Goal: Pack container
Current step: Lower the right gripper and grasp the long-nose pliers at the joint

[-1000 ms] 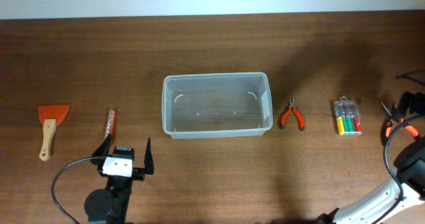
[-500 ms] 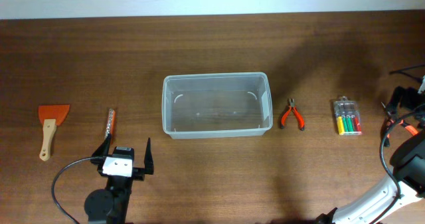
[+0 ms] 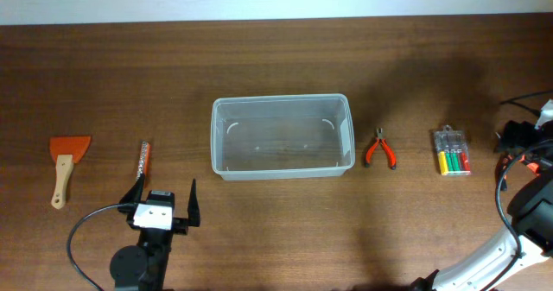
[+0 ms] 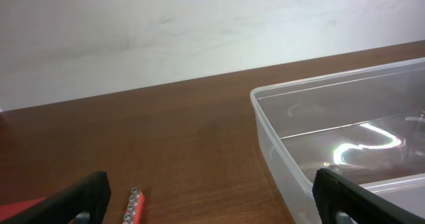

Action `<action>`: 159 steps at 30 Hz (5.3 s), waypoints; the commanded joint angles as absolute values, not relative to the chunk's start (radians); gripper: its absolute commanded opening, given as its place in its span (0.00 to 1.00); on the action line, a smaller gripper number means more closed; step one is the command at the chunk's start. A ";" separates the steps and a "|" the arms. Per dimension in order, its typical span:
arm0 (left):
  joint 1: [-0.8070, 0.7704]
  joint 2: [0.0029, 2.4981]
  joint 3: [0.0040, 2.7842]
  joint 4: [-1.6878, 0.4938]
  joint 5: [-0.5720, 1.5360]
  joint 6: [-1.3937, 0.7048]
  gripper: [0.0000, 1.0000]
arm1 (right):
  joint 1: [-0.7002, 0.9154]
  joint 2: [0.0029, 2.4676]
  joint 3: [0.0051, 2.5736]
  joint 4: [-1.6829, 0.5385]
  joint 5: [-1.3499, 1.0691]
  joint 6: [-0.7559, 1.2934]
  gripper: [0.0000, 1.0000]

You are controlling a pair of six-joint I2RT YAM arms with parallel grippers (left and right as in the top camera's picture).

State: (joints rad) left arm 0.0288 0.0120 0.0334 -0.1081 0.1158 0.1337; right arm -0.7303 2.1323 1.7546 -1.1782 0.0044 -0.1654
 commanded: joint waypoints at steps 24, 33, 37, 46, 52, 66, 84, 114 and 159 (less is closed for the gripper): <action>0.034 0.006 0.026 -0.105 0.123 0.128 0.99 | -0.727 2.223 1.726 -1.110 0.008 -0.152 0.99; 0.034 0.006 0.026 -0.105 0.123 0.128 0.99 | -0.727 2.234 1.726 -1.081 0.008 -0.174 0.99; 0.034 0.006 0.026 -0.105 0.123 0.128 0.99 | -0.727 2.236 1.726 -1.081 0.008 -0.179 0.99; 0.034 0.006 0.026 -0.105 0.123 0.128 0.99 | -0.727 2.266 1.706 -1.085 0.008 -0.179 0.99; 0.034 0.006 0.026 -0.105 0.123 0.128 0.99 | -0.727 2.281 1.705 -1.083 0.009 -0.179 0.99; 0.034 0.006 0.026 -0.105 0.123 0.128 0.99 | -0.727 2.281 1.705 -1.081 0.012 -0.186 0.95; 0.034 0.006 0.026 -0.105 0.123 0.128 0.99 | -0.727 2.281 1.705 -1.073 0.011 -0.182 0.52; 0.034 0.006 0.026 -0.105 0.123 0.128 0.99 | -0.727 2.281 1.705 -1.045 0.011 -0.174 0.30; 0.034 0.006 0.026 -0.105 0.123 0.128 0.99 | -0.643 2.278 2.152 -1.402 0.000 -0.179 0.08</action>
